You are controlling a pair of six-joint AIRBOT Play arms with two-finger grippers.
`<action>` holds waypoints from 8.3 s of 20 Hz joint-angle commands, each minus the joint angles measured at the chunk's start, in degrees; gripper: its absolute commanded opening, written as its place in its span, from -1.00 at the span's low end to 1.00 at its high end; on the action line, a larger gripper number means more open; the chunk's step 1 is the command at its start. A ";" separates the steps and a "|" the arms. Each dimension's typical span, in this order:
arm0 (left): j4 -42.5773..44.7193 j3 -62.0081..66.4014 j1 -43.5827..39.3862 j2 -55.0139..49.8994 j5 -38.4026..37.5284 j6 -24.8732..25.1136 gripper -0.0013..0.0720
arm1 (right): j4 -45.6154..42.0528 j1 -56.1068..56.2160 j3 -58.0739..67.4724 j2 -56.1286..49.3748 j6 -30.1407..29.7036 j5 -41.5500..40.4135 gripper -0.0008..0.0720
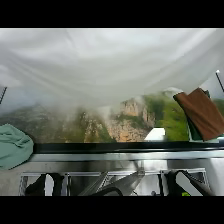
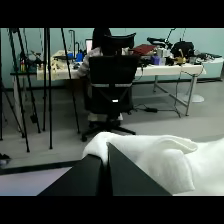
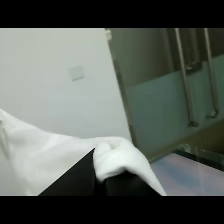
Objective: Fold the shirts.
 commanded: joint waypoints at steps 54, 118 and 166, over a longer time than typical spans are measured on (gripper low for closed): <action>-12.20 -25.24 -20.50 -59.14 -3.61 28.22 -0.93 | -27.67 5.77 -54.01 -22.82 4.94 -35.01 -0.92; 2.10 -23.65 -10.43 -62.82 -5.03 17.33 -0.92 | -55.23 23.06 -62.90 -16.22 22.84 -19.91 0.09; 21.70 24.83 -26.60 -81.88 -4.76 -4.07 -0.92 | -31.85 14.49 -0.15 -56.24 2.54 -23.34 -0.93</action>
